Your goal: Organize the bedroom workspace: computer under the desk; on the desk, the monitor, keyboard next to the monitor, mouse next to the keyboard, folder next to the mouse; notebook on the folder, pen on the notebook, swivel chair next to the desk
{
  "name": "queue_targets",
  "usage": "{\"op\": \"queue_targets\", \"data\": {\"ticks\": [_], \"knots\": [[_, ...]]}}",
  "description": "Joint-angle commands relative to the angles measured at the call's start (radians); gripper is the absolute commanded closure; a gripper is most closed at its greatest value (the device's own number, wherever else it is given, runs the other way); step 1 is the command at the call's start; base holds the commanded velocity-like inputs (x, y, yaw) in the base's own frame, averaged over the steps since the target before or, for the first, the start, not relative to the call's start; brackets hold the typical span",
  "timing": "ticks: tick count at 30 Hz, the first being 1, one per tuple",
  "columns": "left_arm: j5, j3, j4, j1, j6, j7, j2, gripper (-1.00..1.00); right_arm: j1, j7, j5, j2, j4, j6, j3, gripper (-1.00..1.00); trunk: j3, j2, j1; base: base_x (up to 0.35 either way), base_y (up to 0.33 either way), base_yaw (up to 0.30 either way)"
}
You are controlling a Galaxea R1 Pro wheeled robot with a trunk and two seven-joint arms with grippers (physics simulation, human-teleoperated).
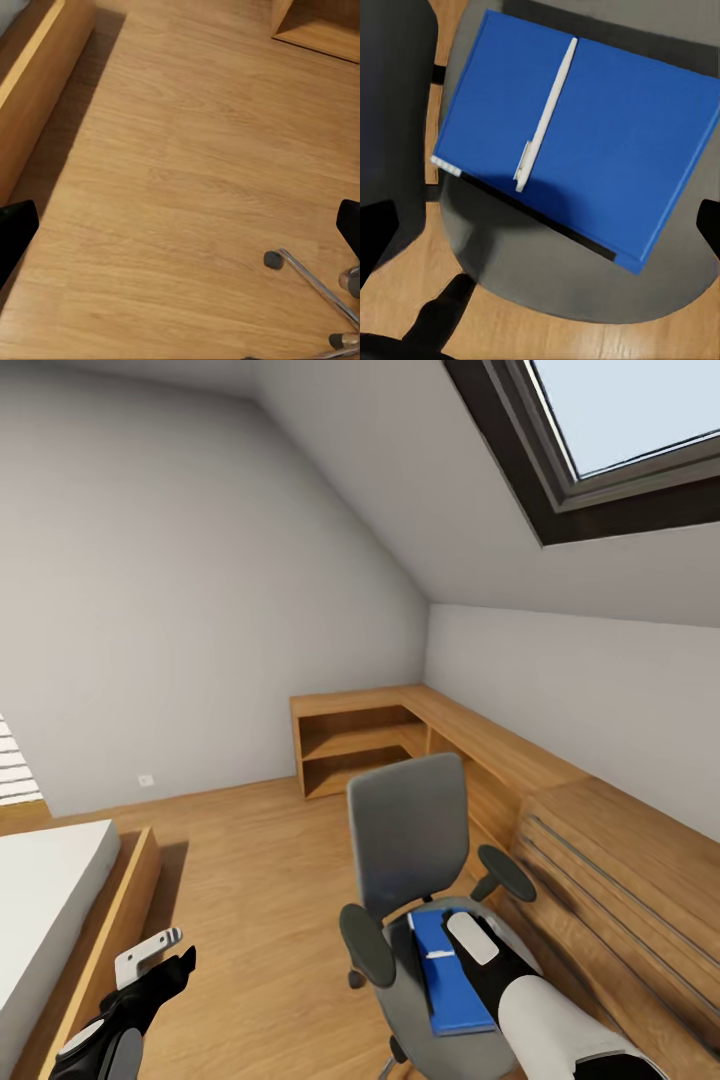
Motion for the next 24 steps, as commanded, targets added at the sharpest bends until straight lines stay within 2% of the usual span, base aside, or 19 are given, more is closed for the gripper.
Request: {"op": "queue_targets", "data": {"ticks": [1,8,12,16,20,24], "knots": [[0.011,0.001,-0.001,-0.001,0.005,0.006,-0.001,-1.0,-0.001,0.01,-0.008,-0.001,0.0,-0.005,0.008,-1.0,-0.001,-0.001,0.001,0.167,0.067,0.001],[0.011,0.001,-0.001,-0.001,0.005,0.006,-0.001,-1.0,-0.001,0.071,-0.001,-0.003,0.027,-0.005,0.008,-1.0,-0.001,-0.001,0.001,0.078,0.026,0.0],[0.012,0.001,-0.006,-0.001,0.008,0.005,-0.001,-1.0,-0.001,0.077,-0.001,-0.002,0.03,-0.005,0.011,-1.0,-0.001,-0.001,0.001,0.128,0.029,0.0],[0.013,0.002,-0.047,-0.001,0.011,0.005,-0.001,-1.0,-0.001,0.08,0.002,-0.004,0.026,-0.005,0.011,-1.0,-0.001,-0.001,0.001,0.012,0.003,0.0],[0.015,0.002,-0.077,-0.001,0.012,0.006,-0.004,-1.0,-0.001,0.103,0.008,-0.017,0.023,-0.006,0.012,-1.0,-0.001,-0.001,0.001,0.002,0.001,0.0],[0.016,0.002,-0.087,-0.001,0.012,0.006,-0.005,-1.0,-0.001,0.13,0.015,-0.03,0.023,-0.006,0.012,-1.0,-0.014,-0.029,0.016,0.0,0.0,0.0]]}}
